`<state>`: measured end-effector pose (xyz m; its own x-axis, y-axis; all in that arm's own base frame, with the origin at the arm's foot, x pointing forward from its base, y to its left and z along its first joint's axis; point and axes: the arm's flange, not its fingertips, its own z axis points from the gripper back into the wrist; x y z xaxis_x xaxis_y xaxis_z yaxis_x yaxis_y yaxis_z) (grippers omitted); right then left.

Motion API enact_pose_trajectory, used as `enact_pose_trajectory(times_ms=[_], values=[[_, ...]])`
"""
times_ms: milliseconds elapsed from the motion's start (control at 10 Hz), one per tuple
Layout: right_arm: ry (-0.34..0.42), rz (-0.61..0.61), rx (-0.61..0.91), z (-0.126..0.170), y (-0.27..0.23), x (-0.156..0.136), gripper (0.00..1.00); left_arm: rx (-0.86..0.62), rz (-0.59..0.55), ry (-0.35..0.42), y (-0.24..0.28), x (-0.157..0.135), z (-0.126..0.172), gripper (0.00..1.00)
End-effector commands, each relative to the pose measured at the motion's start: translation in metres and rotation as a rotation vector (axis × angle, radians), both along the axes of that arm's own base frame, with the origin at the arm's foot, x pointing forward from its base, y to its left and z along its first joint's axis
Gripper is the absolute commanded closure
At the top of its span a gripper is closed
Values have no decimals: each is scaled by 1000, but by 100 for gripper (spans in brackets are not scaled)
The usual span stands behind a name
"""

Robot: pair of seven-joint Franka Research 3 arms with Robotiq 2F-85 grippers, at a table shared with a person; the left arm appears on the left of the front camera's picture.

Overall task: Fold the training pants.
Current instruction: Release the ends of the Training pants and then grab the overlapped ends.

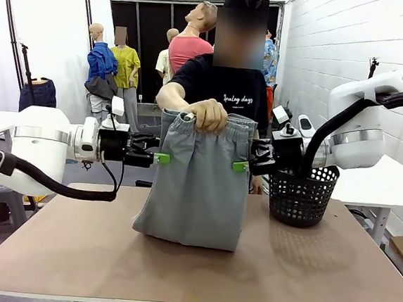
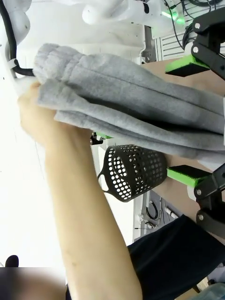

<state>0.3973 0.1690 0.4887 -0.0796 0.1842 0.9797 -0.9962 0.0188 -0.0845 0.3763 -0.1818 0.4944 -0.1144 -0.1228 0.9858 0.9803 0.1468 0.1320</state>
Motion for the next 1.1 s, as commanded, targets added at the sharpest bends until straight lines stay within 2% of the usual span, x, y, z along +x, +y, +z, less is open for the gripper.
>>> enact_pose_trajectory(times_ms=[0, 500, 900, 1000], values=[[-23, 28, 5, 2, 7, 9, 0, 7, -31, 40, -1, 7, 0, 0], [-3, 105, 50, -2, 41, 12, 0, 19, -124, 113, -28, 3, 4, 0], [-8, 140, 133, 1, 64, 17, 0, -5, -97, 101, -44, 3, -2, 0], [14, 153, 144, 1, 65, 18, 0, -19, -95, 98, -48, 4, -4, 0]])
